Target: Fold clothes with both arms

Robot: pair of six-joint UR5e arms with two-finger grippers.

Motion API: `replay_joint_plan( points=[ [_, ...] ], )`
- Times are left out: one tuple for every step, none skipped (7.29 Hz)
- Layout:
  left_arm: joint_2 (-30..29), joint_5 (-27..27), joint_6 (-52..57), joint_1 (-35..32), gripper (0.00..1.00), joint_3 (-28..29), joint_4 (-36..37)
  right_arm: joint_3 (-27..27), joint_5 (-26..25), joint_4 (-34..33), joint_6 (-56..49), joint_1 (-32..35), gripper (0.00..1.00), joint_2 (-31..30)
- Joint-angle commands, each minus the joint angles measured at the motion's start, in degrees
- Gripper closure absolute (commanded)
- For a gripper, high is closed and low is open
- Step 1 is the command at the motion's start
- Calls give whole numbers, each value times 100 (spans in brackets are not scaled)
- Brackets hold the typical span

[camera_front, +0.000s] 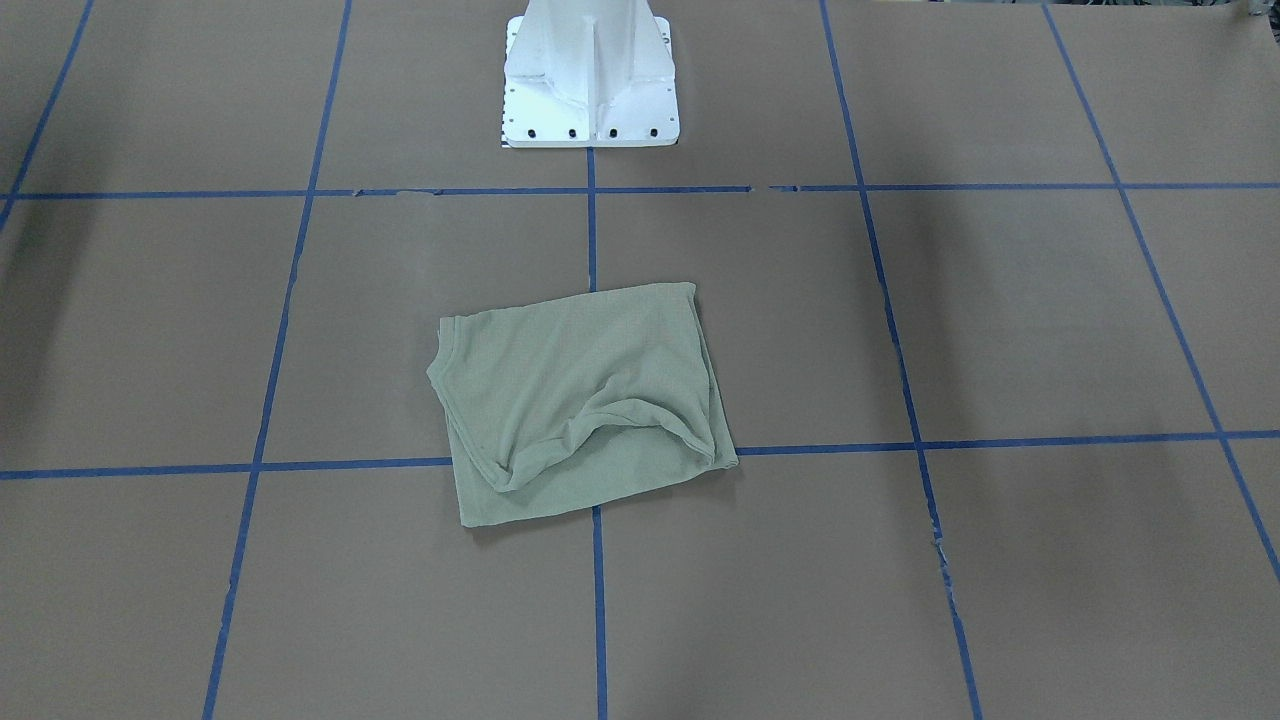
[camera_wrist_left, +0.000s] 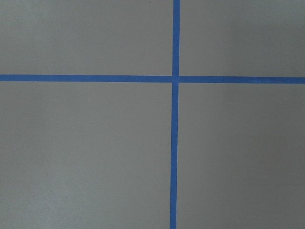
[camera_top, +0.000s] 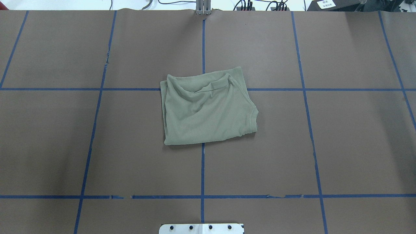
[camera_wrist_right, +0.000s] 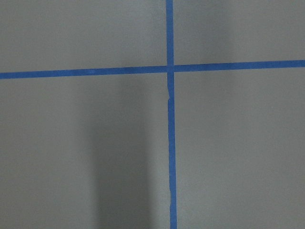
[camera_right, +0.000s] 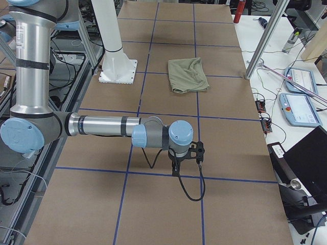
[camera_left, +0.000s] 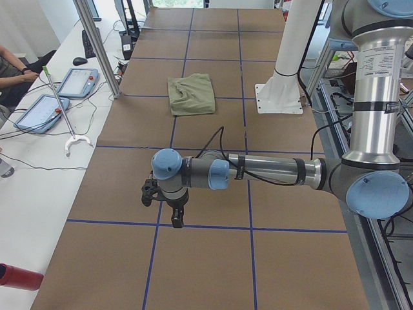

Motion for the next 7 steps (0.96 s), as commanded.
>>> replay_joint_plan(
  points=[
    [-1, 0, 0, 0, 0, 0, 0, 3, -15, 0, 6, 16, 0, 27],
    [-1, 0, 0, 0, 0, 0, 0, -6, 3, 9, 6, 16, 0, 27],
    [-1, 0, 0, 0, 0, 0, 0, 3, 3, 9, 50, 16, 0, 27],
    [-1, 0, 0, 0, 0, 0, 0, 3, 3, 18, 85, 16, 0, 44],
    [-1, 0, 0, 0, 0, 0, 0, -6, 3, 9, 85, 16, 0, 53],
    [-1, 0, 0, 0, 0, 0, 0, -15, 3, 18, 85, 16, 0, 45],
    [-1, 0, 0, 0, 0, 0, 0, -15, 12, 18, 85, 16, 0, 53]
  ],
)
